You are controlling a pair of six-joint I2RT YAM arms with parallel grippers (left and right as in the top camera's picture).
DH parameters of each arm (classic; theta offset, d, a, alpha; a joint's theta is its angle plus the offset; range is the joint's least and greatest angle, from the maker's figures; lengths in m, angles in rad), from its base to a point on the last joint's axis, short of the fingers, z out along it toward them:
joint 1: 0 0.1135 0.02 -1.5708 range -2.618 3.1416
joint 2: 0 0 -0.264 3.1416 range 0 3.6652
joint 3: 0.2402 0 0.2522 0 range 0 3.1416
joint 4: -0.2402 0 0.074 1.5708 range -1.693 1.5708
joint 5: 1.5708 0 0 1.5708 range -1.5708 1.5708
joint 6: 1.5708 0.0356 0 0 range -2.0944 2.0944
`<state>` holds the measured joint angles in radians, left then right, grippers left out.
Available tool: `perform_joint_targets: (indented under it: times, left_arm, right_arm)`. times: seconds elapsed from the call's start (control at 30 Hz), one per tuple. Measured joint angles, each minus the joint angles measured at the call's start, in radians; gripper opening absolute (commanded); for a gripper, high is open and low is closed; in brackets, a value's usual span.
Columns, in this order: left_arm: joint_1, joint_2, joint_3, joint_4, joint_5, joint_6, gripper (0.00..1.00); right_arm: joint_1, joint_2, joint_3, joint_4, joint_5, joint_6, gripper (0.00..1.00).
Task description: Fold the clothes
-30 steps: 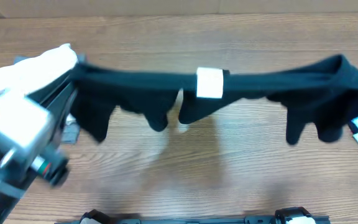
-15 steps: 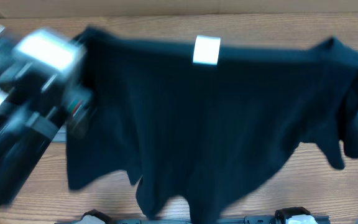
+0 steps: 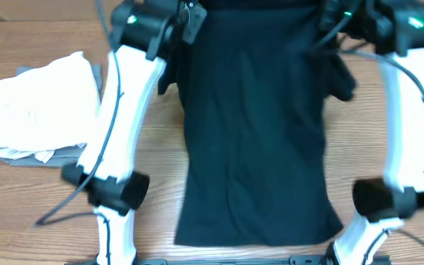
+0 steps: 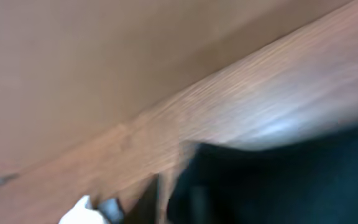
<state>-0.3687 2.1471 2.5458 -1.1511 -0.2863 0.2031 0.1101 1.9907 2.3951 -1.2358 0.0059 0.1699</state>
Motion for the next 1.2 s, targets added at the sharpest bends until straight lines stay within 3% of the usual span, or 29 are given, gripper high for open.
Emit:
perform_joint_targets:
  times: [0.03,0.07,0.17,0.43,0.6,0.8,0.9,1.0,1.2]
  left_arm:
    - [0.011,0.033,0.000,0.015,-0.012,-0.002,0.58]
    - [0.024,0.065,0.000,0.018,-0.030,-0.010,1.00]
    - [0.059,0.100,-0.011,-0.008,-0.070,-0.036,1.00]
    - [0.169,-0.016,-0.014,-0.085,-0.087,-0.074,1.00]
    - [0.227,-0.189,-0.012,-0.172,0.036,-0.079,1.00]
    - [0.239,-0.306,0.010,-0.291,0.182,-0.105,1.00]
    - [0.239,-0.302,0.011,-0.319,0.214,-0.122,1.00]
    - [0.239,-0.284,0.011,-0.323,0.237,-0.128,1.00]
    - [0.239,-0.278,0.010,-0.338,0.302,-0.135,1.00]
  right_arm:
    - [-0.004,0.049,-0.001,0.035,0.012,-0.006,0.80]
    - [-0.008,0.079,-0.001,0.055,0.023,-0.012,0.83]
    - [-0.041,0.143,-0.010,0.059,0.039,-0.024,0.90]
    - [-0.210,0.079,-0.013,-0.101,0.034,-0.032,0.88]
    - [-0.262,0.020,-0.011,-0.188,-0.030,-0.033,0.79]
    - [-0.291,0.018,-0.095,-0.188,-0.092,-0.016,0.84]
    - [-0.295,0.043,-0.211,-0.161,-0.116,-0.002,0.84]
    - [-0.296,0.096,-0.348,-0.074,-0.161,0.008,0.74]
    - [-0.301,0.189,-0.557,0.232,-0.218,0.021,0.64]
